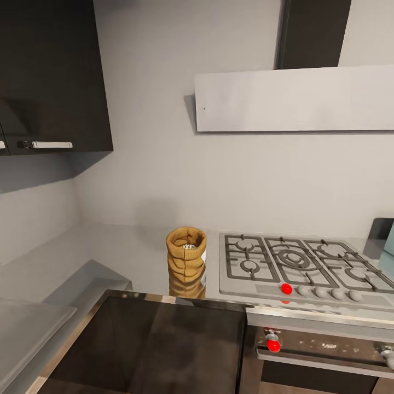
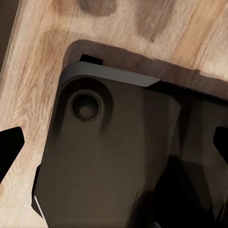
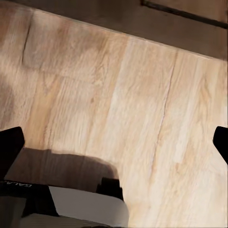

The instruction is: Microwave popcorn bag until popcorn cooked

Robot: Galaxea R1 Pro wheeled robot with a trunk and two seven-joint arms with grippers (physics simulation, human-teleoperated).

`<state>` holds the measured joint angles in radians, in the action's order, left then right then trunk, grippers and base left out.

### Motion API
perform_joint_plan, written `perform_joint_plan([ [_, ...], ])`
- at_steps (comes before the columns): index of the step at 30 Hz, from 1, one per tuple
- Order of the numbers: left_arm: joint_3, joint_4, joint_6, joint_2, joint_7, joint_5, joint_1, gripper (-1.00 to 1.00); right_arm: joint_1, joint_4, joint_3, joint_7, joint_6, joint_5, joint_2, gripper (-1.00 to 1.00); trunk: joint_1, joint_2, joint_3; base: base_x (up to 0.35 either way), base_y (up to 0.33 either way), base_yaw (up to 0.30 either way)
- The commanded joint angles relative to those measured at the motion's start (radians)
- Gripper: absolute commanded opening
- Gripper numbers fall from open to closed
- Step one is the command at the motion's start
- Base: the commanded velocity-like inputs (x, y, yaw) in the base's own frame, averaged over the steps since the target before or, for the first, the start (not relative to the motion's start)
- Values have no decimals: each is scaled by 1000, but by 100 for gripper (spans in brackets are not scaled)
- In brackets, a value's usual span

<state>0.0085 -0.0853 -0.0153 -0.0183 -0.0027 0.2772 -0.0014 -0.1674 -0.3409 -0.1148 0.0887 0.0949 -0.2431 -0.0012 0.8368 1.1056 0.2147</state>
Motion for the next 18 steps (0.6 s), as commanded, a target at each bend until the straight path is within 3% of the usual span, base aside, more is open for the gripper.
perform_joint_plan([
  [1,0,-1,-2,0,0,5,0,100,0,-47,-8,8,40,-10,5,100,0,1,1,0,0,0],
  [5,-1,-1,-2,0,0,5,0,100,0,-191,15,10,143,-7,20,100,0,1,1,0,0,0],
  [7,-1,-1,-2,0,0,5,0,100,0,-291,111,9,231,-6,40,100,0,1,1,0,0,0],
  [9,-1,-1,-2,0,0,5,0,100,0,-389,161,8,302,-3,47,100,0,1,1,0,0,0],
  [13,-1,-1,-2,0,0,5,0,100,0,-593,186,9,445,4,65,100,0,1,1,0,0,0],
  [18,-2,-1,-2,0,0,1,0,100,0,-763,191,11,563,6,78,100,0,1,1,0,0,0],
])
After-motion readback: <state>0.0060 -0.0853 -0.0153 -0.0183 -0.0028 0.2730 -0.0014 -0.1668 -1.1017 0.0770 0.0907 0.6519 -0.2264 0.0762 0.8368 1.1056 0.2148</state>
